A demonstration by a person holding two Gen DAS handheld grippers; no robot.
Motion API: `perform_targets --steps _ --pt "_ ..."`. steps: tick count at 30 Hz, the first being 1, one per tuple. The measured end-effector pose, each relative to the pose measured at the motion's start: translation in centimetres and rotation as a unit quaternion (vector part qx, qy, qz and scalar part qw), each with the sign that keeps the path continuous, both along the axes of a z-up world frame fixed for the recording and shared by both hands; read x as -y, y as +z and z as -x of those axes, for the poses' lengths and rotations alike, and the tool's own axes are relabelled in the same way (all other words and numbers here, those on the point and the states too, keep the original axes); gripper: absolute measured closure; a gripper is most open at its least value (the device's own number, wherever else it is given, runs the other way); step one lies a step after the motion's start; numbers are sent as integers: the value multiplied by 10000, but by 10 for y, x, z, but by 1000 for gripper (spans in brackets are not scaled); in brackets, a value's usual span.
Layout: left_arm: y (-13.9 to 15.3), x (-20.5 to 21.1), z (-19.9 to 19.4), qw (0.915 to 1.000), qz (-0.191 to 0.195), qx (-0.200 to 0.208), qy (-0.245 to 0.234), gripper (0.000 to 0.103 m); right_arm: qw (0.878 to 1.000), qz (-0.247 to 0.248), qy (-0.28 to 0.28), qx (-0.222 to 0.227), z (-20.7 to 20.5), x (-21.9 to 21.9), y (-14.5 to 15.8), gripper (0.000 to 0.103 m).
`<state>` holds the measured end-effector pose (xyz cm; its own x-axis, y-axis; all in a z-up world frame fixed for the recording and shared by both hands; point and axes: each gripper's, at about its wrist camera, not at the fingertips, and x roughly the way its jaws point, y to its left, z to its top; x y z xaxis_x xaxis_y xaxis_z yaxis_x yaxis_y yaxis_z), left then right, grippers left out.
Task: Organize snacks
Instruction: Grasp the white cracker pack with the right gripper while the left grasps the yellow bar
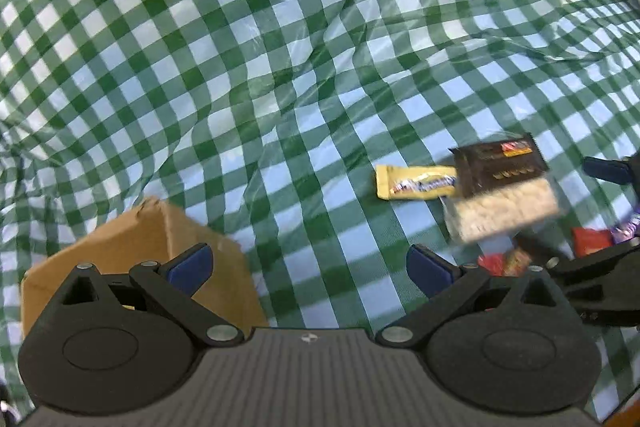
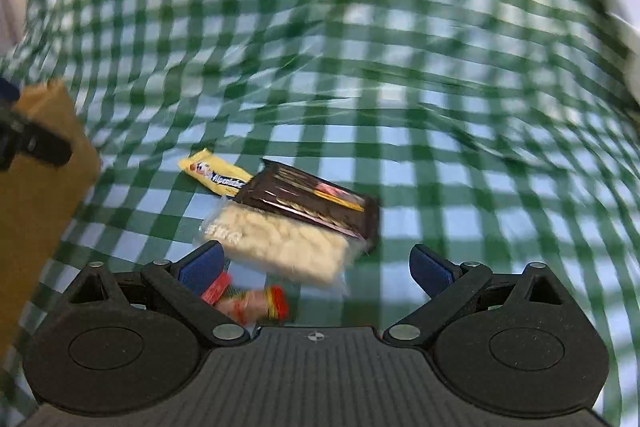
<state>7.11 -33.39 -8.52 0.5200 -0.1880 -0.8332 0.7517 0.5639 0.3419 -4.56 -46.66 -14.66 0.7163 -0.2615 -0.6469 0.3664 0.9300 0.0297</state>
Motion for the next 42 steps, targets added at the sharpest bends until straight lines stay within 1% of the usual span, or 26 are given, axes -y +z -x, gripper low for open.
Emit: perform_targets --steps 5,7,8,9,10,11,12,13,14,17,19,22,24,25,26,28,29,31,32,34,35,36,37,38,39,42 --pt "-21 20 -19 9995 -71 78 -293 0 9954 99 829 -474 -41 3 -24 4" --pt "-26 28 -24 9991 -122 163 -374 0 9924 285 1007 -647 -47 -3 -31 5" --pt "-28 32 -26 9990 -143 197 -388 0 9905 462 1086 -705 -48 -8 -32 9" --pt "-30 36 -27 9989 -160 215 -386 0 9887 649 1145 -713 -45 -13 -32 19" --pt "-31 38 -29 9989 -163 210 -387 0 9871 744 1248 -673 -42 -17 -31 33" --pt "-33 40 -29 9989 -152 188 -404 0 9864 737 1325 -636 -38 -19 -29 40" --pt "-34 43 -30 9988 -135 171 -445 0 9856 776 1371 -621 -34 -22 -27 51" --pt "-36 44 -29 9985 -125 169 -505 0 9849 791 1412 -611 -29 -23 -25 58" --pt "-37 46 -28 9982 -121 174 -568 0 9853 699 1444 -587 -23 -22 -22 60" --pt "-40 52 -23 9962 -135 217 -831 0 9872 424 1377 -684 -3 -15 -13 61" --pt "-41 56 -23 9955 -106 191 -921 0 9890 380 1220 -744 11 -7 -8 61" --pt "-41 64 -23 9949 132 45 -1000 0 9901 431 981 -910 19 2 -9 58" --pt "-42 73 -16 9902 152 157 -1377 0 9904 418 975 -886 18 6 -11 55" --pt "-45 79 -12 9855 57 160 -1689 0 9899 420 1009 -899 16 7 -11 50" --pt "-49 86 -9 9797 -97 104 -2002 0 9894 447 1050 -896 12 8 -12 48" --pt "-62 100 -7 9675 -488 -122 -2478 0 9882 435 1158 -900 4 11 -15 41" --pt "-69 106 -7 9647 -625 -223 -2547 0 9880 399 1163 -931 -2 13 -18 41" --pt "-82 116 -12 9657 -781 -441 -2435 0 9877 293 1160 -1010 -13 19 -25 41" --pt "-88 121 -16 9676 -797 -614 -2314 1 9884 237 1159 -952 -14 21 -27 41" --pt "-98 126 -24 9734 -764 -961 -1936 22 9897 126 1156 -838 -13 24 -28 41" --pt "-103 126 -28 9732 -775 -1277 -1749 44 9900 84 1157 -796 -12 24 -28 42" --pt "-105 124 -31 9727 -692 -1505 -1624 57 9899 78 1200 -749 -10 22 -28 53" --pt "-104 121 -30 9739 -572 -1548 -1557 62 9896 132 1229 -740 -9 19 -28 57" --pt "-103 119 -28 9728 -556 -1567 -1616 85 9891 208 1260 -731 -7 16 -28 59" --pt "-101 116 -25 9719 -565 -1613 -1617 91 9889 258 1276 -715 -5 13 -28 63" --pt "-91 100 -26 9771 -354 -1700 -1227 91 9911 233 1101 -712 -4 7 -24 65"
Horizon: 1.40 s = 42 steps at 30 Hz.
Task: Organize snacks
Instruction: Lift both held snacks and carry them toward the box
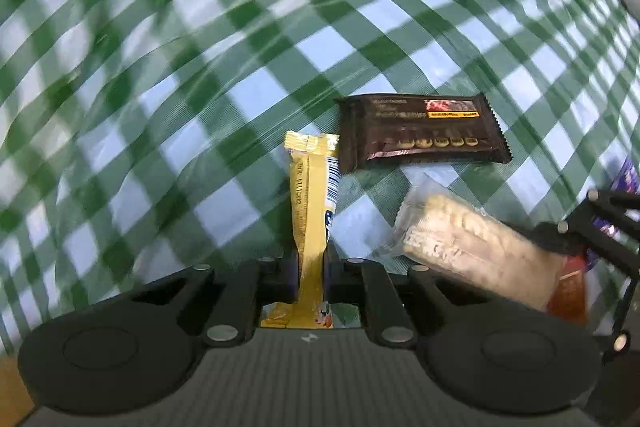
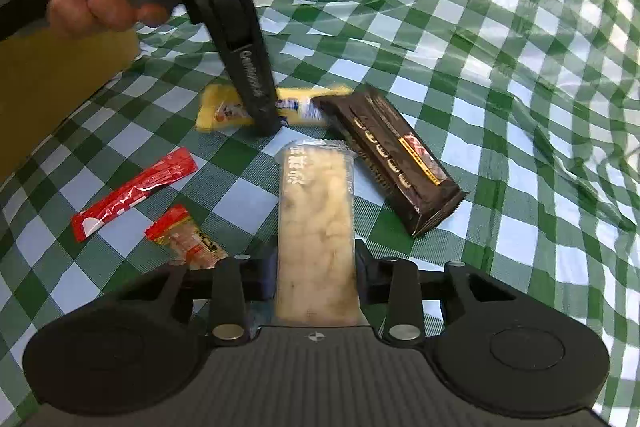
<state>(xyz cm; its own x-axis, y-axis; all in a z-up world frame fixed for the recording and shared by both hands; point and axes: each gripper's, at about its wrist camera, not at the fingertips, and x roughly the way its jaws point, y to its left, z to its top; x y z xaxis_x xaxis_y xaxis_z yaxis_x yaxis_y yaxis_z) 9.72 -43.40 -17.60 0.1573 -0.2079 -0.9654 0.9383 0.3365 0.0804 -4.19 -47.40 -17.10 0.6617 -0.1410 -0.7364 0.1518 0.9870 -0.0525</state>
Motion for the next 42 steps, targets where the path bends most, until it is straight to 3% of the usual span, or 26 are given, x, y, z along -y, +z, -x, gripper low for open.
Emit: perform_targets --steps 5,9,14,17,23,28,36,42 --pt "49 -48 5 9967 550 85 588 91 9983 132 -250 517 22 -17 35 65" --pt "104 -86 31 9906 1024 346 837 91 9922 -106 -747 995 48 -28 72 65" --pt "163 -150 78 9811 1368 767 1133 91 9715 -693 -1538 1663 100 -59 114 65" --pt "180 -193 109 9801 1346 660 1298 91 9613 -1008 -1765 1862 131 -93 129 65" --pt "200 -289 155 9754 1154 769 1713 91 9598 -1476 -1684 1689 171 -174 146 65" --pt "213 -373 185 9656 1131 979 2126 91 9629 -1805 -1414 1423 179 -240 153 65" --pt "225 -474 225 9502 1329 1249 2526 91 9737 -1757 -711 1263 182 -340 166 65" --pt "234 -518 244 9414 1576 1249 2709 91 9801 -1385 -499 1331 198 -375 182 65"
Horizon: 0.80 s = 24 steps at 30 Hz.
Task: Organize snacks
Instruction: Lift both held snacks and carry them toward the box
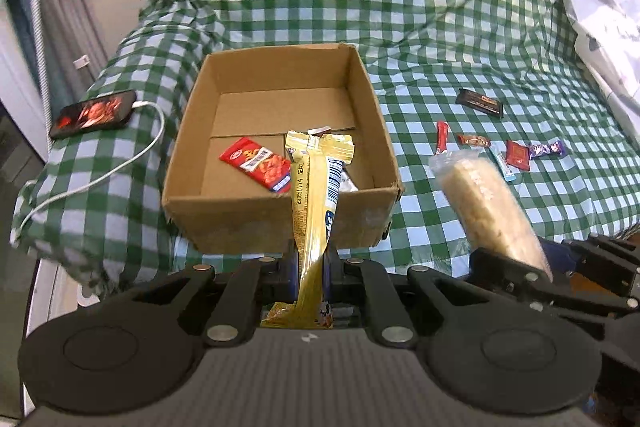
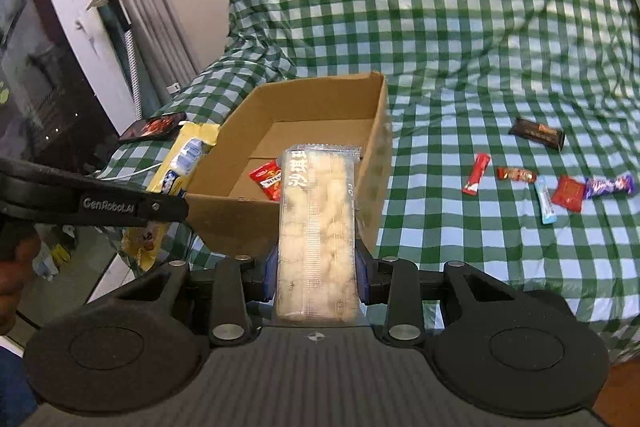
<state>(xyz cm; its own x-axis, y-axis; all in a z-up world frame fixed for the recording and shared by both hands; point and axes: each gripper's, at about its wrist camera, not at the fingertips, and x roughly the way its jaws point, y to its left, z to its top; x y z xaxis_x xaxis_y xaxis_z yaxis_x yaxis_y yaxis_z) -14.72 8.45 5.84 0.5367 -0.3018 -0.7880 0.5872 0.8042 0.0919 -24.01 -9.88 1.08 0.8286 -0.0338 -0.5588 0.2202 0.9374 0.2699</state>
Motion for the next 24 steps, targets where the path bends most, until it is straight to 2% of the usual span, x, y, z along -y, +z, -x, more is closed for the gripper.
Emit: perform_targets --steps 8,24 --pt "5 -24 8 9998 179 24 74 91 9995 315 96 20 6 -25 7 65" --pt "-5 -23 -6 9996 221 -130 82 91 9985 483 108 -235 -1 -29 6 65"
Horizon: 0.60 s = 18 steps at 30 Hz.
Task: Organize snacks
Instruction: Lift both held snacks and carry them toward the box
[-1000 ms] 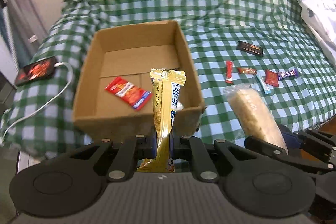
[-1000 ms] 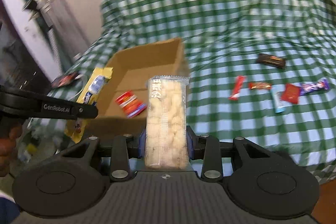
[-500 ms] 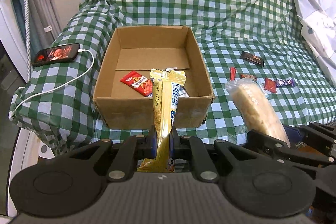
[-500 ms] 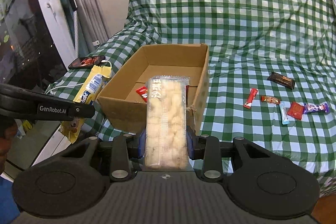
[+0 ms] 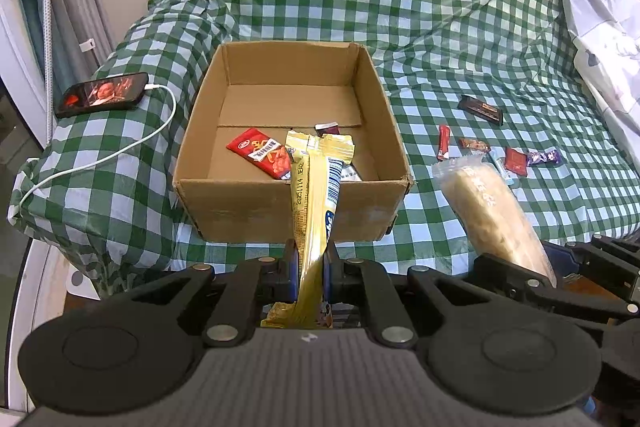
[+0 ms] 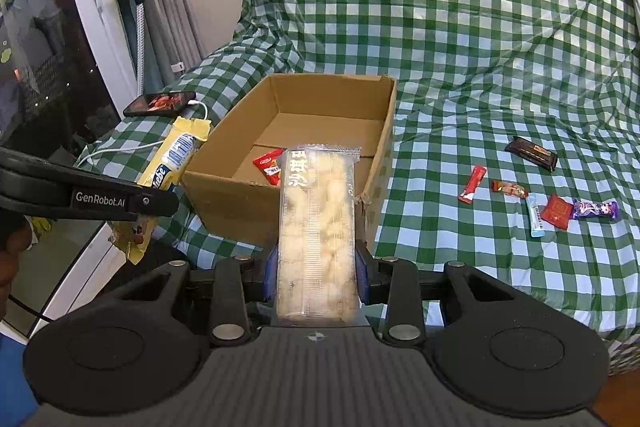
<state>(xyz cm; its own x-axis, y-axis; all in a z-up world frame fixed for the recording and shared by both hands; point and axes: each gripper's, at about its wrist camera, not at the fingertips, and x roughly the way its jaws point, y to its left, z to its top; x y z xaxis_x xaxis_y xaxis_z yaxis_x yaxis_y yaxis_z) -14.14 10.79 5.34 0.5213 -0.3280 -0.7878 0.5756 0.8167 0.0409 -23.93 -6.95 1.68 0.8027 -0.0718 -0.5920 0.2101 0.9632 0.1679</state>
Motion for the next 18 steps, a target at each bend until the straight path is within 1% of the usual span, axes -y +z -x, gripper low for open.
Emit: perform_targets --steps 18 --pt "-10 4 -19 9999 -44 -153 47 91 9996 9 12 -277 -21 0 -6 65"
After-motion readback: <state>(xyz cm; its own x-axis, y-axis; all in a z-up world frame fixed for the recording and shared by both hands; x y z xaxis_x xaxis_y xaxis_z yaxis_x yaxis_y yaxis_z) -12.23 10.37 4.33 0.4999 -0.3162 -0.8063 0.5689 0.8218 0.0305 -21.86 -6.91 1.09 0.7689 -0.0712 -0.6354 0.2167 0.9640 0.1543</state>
